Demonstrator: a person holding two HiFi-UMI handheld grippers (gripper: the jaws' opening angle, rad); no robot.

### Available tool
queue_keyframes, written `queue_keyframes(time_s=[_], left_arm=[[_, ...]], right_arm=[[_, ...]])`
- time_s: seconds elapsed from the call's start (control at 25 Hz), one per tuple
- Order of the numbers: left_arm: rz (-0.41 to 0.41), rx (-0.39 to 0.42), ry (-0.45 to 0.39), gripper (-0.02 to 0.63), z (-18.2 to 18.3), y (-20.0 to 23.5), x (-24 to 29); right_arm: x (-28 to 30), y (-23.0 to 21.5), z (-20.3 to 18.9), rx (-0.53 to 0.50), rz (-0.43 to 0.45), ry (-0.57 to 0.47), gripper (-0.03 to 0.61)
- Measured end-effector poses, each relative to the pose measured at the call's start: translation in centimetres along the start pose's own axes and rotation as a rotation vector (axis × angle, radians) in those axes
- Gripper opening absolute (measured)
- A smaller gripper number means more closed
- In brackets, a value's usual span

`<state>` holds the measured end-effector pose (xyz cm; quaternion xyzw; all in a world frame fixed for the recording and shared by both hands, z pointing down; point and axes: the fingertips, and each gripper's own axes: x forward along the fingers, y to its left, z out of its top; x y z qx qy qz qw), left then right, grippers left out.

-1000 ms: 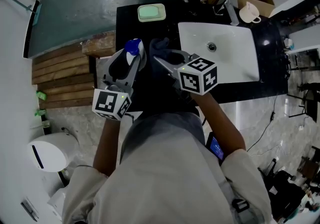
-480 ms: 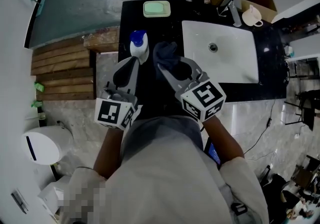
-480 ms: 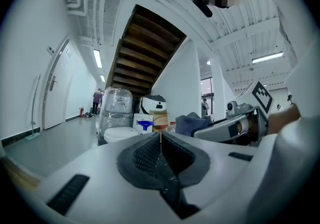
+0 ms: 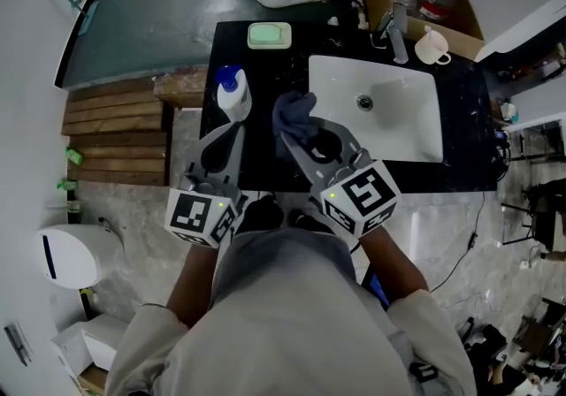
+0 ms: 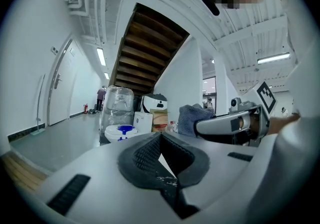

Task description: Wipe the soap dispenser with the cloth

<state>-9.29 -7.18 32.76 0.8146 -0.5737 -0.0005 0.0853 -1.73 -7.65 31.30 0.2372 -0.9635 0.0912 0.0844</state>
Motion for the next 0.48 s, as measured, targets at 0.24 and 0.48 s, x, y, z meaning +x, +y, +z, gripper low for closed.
queue_keyframes(time_s=[0.24, 0.48], left_arm=[[0.036, -0.007, -0.034, 0.006, 1.7, -3.4, -0.8], [0.051, -0.006, -0.071, 0.006, 3.0, -5.9, -1.6]], right_arm=[[-3.2, 0.4, 0.6, -0.017, 0.004, -0.014, 0.066], [-5.9, 1.1, 0.8, -0.011, 0.008, -0.025, 0.066]])
